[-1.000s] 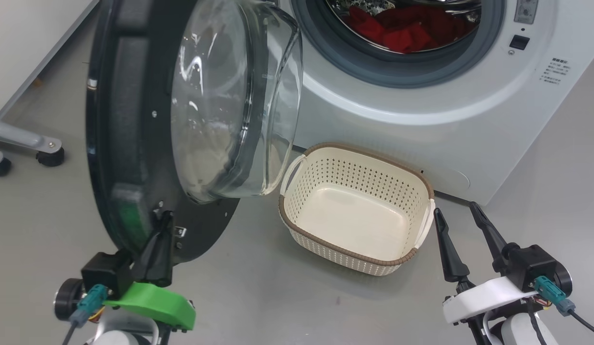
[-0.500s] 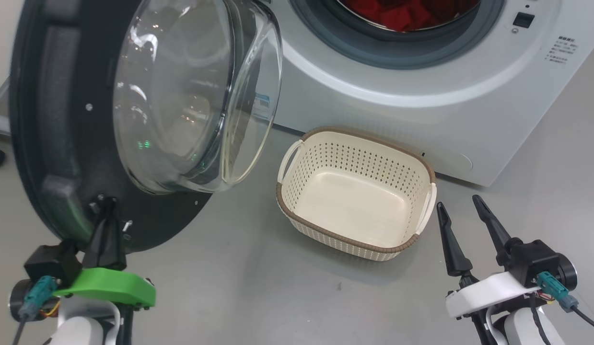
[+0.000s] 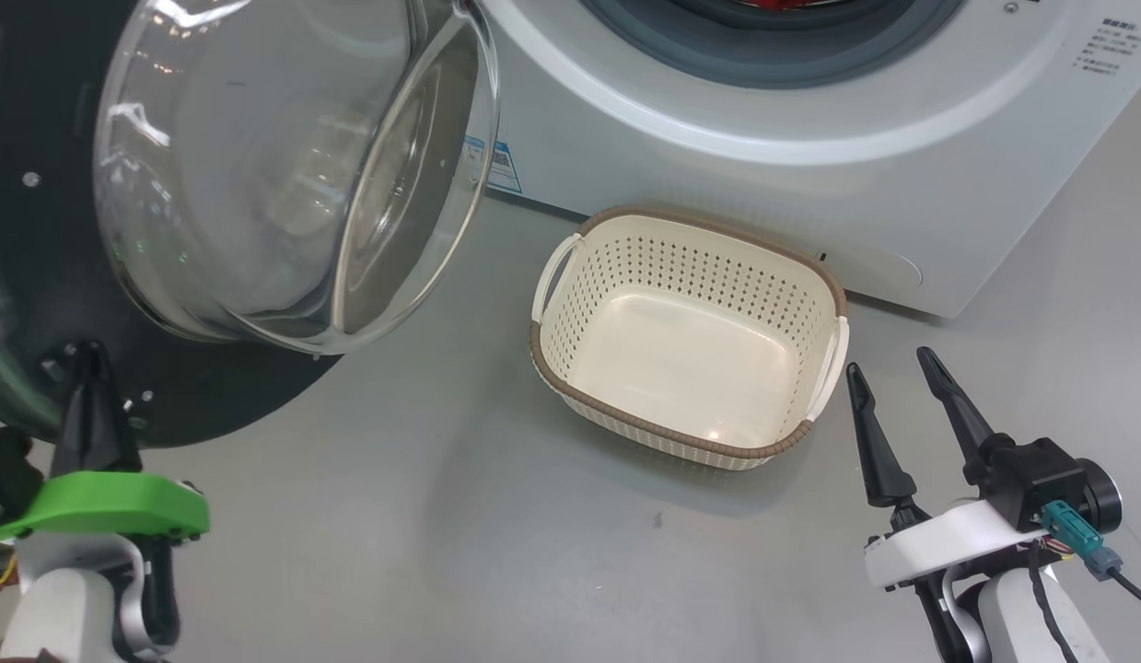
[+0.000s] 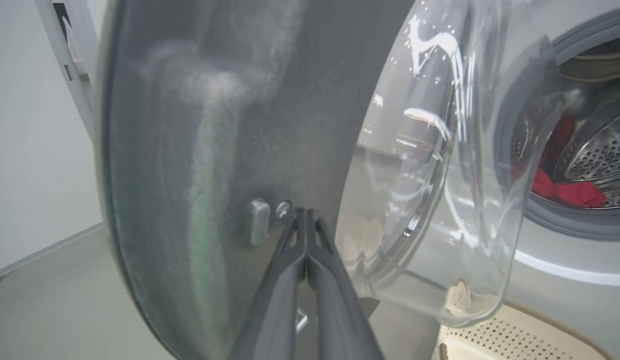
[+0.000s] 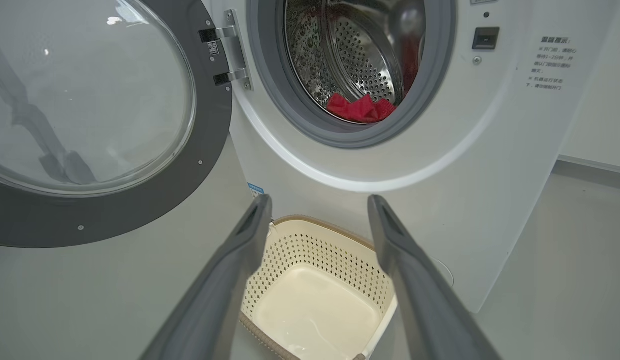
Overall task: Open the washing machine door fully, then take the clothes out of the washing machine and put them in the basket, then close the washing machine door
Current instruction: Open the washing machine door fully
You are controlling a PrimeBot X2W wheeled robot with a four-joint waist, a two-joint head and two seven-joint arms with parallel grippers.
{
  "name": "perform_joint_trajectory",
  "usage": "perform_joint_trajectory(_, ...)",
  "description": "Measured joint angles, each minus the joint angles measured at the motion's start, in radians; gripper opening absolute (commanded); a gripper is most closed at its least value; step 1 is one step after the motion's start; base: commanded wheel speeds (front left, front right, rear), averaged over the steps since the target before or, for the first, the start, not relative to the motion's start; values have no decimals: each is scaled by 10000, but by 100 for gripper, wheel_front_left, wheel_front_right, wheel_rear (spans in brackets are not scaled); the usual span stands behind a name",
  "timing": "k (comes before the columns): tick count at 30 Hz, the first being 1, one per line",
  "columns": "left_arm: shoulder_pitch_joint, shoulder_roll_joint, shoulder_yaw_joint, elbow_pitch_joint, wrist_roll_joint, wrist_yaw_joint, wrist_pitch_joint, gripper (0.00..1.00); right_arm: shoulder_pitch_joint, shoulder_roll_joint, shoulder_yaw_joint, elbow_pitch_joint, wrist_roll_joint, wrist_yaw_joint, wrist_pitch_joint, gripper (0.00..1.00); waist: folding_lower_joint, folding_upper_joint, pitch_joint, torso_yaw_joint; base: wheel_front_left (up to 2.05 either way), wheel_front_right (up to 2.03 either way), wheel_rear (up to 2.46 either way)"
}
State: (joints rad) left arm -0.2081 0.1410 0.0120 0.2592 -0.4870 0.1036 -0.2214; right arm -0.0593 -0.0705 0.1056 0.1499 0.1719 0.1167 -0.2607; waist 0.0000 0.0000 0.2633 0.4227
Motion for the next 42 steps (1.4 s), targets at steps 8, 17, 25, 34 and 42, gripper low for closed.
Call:
perform_joint_trajectory(8, -461, 167, 506, 652, -73, 31, -102, 0, -164, -50, -19, 13, -61, 52, 0, 100, 0, 0, 98, -15, 0, 0, 0)
perform_joint_trajectory(17, -634, 171, 654, 1221, -73, 52, -265, 0, -165, -50, -31, 98, -61, 52, 0, 100, 0, 0, 40, -32, 0, 0, 0)
perform_joint_trajectory(25, -561, 136, 566, 1281, 234, 52, -265, 0, -171, -35, 50, 132, -61, 52, 0, 100, 0, 0, -196, -54, 0, 0, 0)
perform_joint_trajectory(34, 117, 82, 878, 84, 663, 54, -280, 0, -176, 36, 236, 199, -56, 54, 0, 100, 0, 0, -452, -316, 0, 0, 0)
perform_joint_trajectory(42, 1057, -311, 579, -903, 1233, 54, -307, 0, -152, 73, 251, 230, 36, 54, 0, 100, 0, 0, -776, -565, 0, 0, 0)
